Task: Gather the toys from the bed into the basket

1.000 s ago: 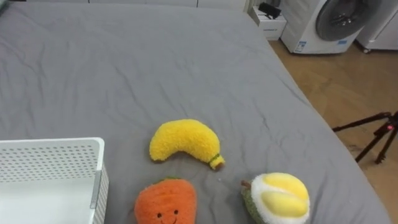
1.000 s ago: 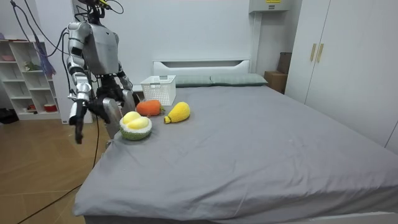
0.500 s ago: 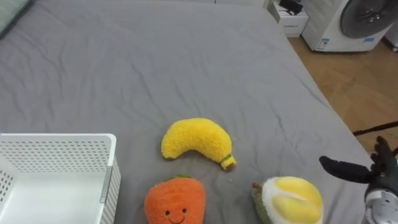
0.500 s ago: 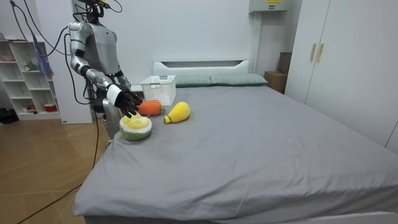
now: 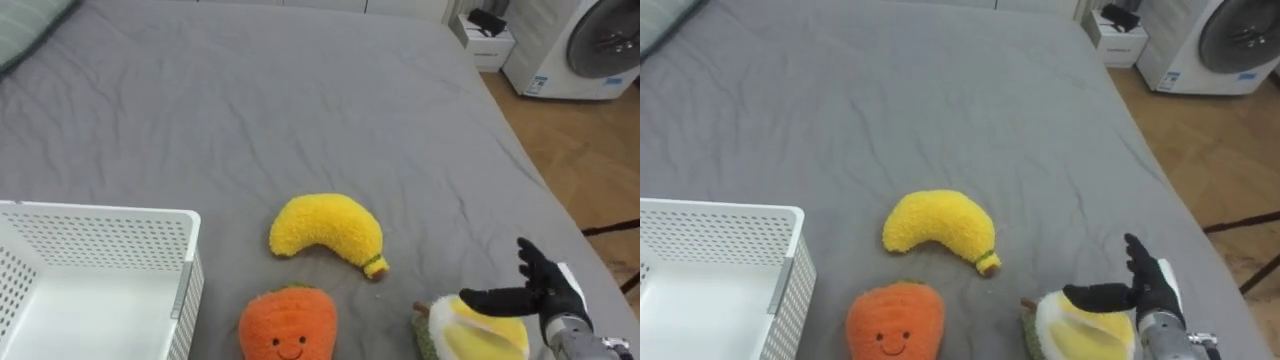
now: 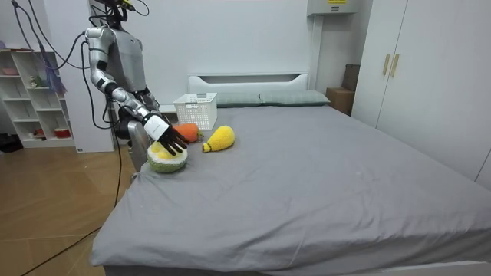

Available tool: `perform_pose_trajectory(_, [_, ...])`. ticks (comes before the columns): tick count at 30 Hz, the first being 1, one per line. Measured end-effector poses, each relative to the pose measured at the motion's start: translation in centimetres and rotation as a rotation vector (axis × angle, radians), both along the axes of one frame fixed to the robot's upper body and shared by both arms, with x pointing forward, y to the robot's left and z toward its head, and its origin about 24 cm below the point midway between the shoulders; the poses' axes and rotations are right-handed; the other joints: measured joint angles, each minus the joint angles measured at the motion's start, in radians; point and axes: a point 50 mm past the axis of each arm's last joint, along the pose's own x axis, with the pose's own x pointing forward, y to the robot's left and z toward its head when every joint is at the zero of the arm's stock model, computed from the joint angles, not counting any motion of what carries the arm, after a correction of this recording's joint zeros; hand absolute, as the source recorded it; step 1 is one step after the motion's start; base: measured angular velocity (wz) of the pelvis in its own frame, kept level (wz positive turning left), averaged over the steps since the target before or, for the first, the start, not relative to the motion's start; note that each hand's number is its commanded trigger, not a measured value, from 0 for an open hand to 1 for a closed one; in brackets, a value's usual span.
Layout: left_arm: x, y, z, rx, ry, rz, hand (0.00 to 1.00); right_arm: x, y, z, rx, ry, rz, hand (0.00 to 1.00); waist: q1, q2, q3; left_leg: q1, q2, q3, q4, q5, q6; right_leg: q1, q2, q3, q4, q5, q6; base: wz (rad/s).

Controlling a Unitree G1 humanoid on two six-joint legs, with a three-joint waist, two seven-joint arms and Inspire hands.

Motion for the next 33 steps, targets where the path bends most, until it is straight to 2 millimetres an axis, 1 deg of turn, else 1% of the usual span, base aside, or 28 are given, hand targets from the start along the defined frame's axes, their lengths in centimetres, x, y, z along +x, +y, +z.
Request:
perform_pose_trajectory(4, [0.2,0.1,0.0,-0.002,0.001,0.000,0.00,-1.2,0.0,-1.3,0.015,0.101,0.033,0.00,0.002,-0.003,-0.0017,0.003,0.000,0.000,0.000,0.000,0.000,0.006,0.000,-0.001,-0.012,-0.001,0.000,0.00])
perform_pose_trajectory(8, [0.8,0.3,0.2,0.001,-0.021,-0.008,0.00,-2.0,0.5,-2.4,0.003,0.189,0.110,0.00,0.001,-0.012,-0.0012,0.008,0.000,-0.005,-0.001,-0.001,-0.001,0.018,0.000,-0.008,-0.017,-0.001,0.000,0.03])
perform_pose_trajectory(9, [0.9,0.5,0.2,0.005,-0.022,-0.010,0.00,-2.3,0.5,-2.6,0.002,0.213,0.125,0.00,0.002,-0.019,-0.0004,0.011,0.000,-0.008,-0.001,-0.001,-0.001,0.022,0.000,-0.014,-0.019,-0.001,0.000,0.08])
perform_pose_trajectory(11, [0.9,0.8,0.3,0.015,-0.020,-0.021,0.00,-2.6,0.5,-3.0,-0.007,0.251,0.158,0.00,0.002,-0.029,0.0005,0.013,0.000,-0.013,-0.001,-0.001,-0.001,0.031,0.001,-0.015,-0.028,0.000,-0.001,0.08])
perform_pose_trajectory(14, [1.0,0.9,0.4,0.019,-0.018,-0.027,0.00,-2.6,0.6,-3.2,-0.015,0.285,0.193,0.00,0.004,-0.032,0.0002,0.015,-0.001,-0.015,-0.001,-0.001,-0.001,0.035,0.001,-0.014,-0.031,0.002,-0.001,0.02])
perform_pose_trajectory(15, [1.0,0.9,0.4,0.020,-0.018,-0.028,0.00,-2.6,0.6,-3.3,-0.011,0.293,0.200,0.11,0.003,-0.032,0.0002,0.015,-0.001,-0.016,-0.001,-0.001,-0.001,0.035,0.001,-0.014,-0.031,0.002,-0.001,0.00])
perform_pose_trajectory(16, [1.0,0.9,0.4,0.020,-0.018,-0.028,0.00,-2.6,0.6,-3.3,-0.011,0.296,0.202,0.60,0.003,-0.032,0.0002,0.015,-0.001,-0.016,-0.001,-0.001,-0.001,0.035,0.001,-0.015,-0.031,0.002,-0.001,0.00])
perform_pose_trajectory(17, [1.0,0.9,0.4,0.020,-0.018,-0.028,0.00,-2.7,0.6,-3.3,-0.012,0.304,0.207,0.89,0.003,-0.032,0.0002,0.015,-0.001,-0.017,-0.001,-0.001,-0.001,0.036,0.001,-0.015,-0.031,0.002,-0.001,0.00])
perform_pose_trajectory(18, [1.0,0.9,0.4,0.020,-0.018,-0.028,0.00,-2.8,0.5,-3.4,-0.018,0.311,0.213,1.00,0.003,-0.031,0.0005,0.015,-0.001,-0.018,-0.001,-0.001,-0.001,0.036,0.001,-0.015,-0.032,0.002,-0.001,0.00])
perform_pose_trajectory(25, [1.2,0.9,0.4,0.017,-0.020,-0.031,0.00,-2.6,0.3,-3.3,-0.051,0.326,0.229,1.00,0.003,-0.029,0.0013,0.016,-0.001,-0.026,0.000,-0.001,-0.001,0.042,0.000,-0.024,-0.033,0.002,-0.001,0.02])
perform_pose_trajectory(31, [1.4,0.8,0.3,0.014,-0.021,-0.042,0.00,-2.5,0.4,-3.3,-0.064,0.340,0.242,1.00,0.004,-0.018,0.0065,0.012,-0.001,-0.029,0.000,-0.001,-0.001,0.040,0.000,-0.027,-0.033,0.002,-0.001,0.00])
perform_pose_trajectory(33, [1.4,0.8,0.3,0.014,-0.023,-0.043,0.00,-2.5,0.4,-3.4,-0.067,0.345,0.251,1.00,0.004,-0.017,0.0058,0.006,-0.001,-0.029,0.000,-0.001,-0.001,0.034,0.000,-0.027,-0.032,0.002,-0.001,0.00])
